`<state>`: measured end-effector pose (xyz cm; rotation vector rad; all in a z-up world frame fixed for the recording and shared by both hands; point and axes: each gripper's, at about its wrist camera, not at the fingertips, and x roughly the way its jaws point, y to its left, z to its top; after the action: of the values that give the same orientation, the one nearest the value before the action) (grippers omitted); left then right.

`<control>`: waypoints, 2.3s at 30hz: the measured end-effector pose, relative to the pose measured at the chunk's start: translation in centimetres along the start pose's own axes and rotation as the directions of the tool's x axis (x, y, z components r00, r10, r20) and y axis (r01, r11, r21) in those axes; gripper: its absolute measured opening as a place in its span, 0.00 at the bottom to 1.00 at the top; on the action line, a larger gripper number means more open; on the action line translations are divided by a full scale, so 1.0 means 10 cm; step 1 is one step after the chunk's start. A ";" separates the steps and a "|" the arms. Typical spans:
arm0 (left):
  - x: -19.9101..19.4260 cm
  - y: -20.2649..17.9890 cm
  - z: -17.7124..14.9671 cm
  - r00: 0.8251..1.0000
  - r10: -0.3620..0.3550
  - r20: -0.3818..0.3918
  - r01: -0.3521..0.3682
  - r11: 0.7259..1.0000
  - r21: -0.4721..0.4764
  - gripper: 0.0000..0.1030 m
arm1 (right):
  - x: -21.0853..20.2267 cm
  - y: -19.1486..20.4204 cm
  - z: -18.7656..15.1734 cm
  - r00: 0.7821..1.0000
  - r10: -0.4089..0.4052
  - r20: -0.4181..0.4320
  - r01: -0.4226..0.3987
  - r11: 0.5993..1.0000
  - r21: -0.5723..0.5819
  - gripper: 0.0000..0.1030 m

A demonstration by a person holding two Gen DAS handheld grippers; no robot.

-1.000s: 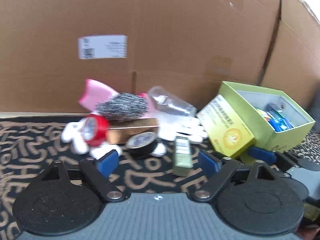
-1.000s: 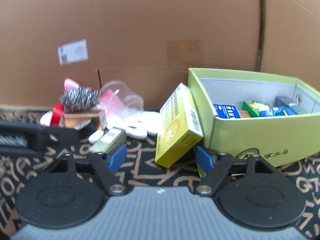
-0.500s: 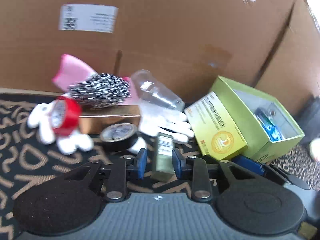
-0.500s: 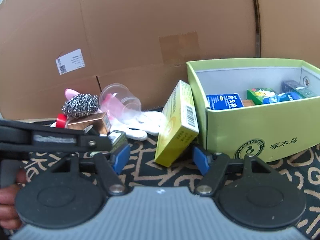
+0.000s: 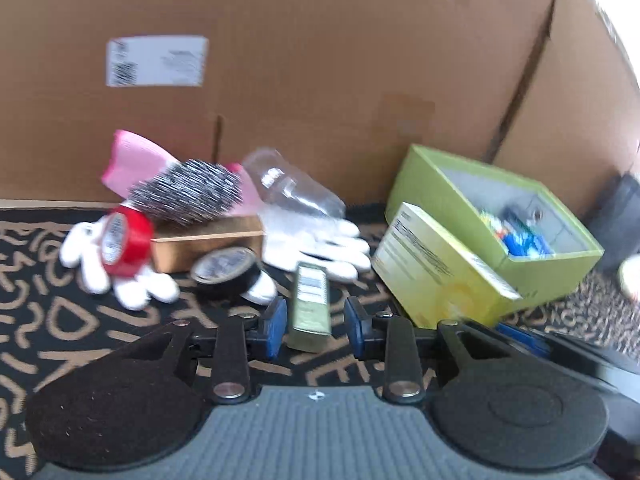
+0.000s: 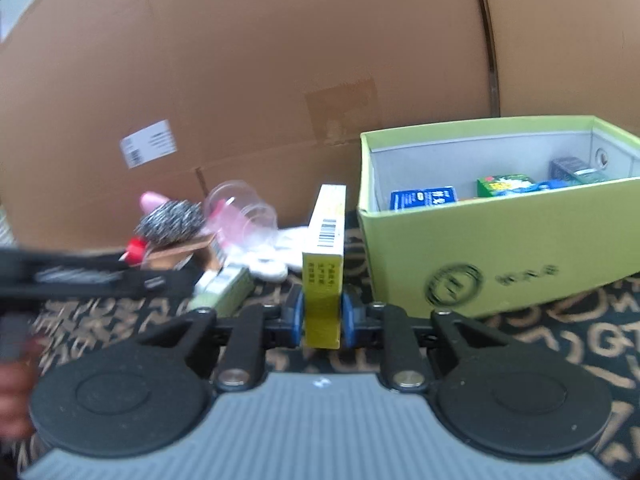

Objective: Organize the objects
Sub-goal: 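Grasp the slim olive box with left tool while right grasps yellow medicine box, then carry both boxes into the lime-green box and open both tools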

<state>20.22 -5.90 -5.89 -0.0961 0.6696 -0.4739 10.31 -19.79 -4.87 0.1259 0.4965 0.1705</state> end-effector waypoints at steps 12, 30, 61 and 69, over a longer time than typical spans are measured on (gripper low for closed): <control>0.17 -0.06 -0.10 0.995 0.077 -0.055 -0.077 0.997 0.010 0.23 | -0.86 0.24 -0.61 1.000 0.022 -0.003 -0.019 0.824 -0.567 0.47; -0.51 -0.24 -0.64 0.989 0.135 -0.060 -0.130 0.988 0.081 0.51 | -0.17 -0.01 -0.31 0.987 0.033 -0.160 -0.054 0.990 -0.129 0.78; -0.34 -1.52 0.61 0.992 -0.086 0.089 0.069 0.981 0.181 0.22 | -0.95 -1.20 0.67 0.990 -0.069 0.119 0.078 0.994 -0.075 0.63; 0.46 -1.75 0.90 0.998 0.018 0.065 -0.028 0.986 0.164 0.22 | -0.21 -1.75 1.07 0.980 -0.184 0.076 0.190 0.979 -0.078 0.63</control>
<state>22.06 -24.13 2.66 0.0526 0.5663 -0.5002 15.95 -38.15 2.57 0.0009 0.4298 0.0025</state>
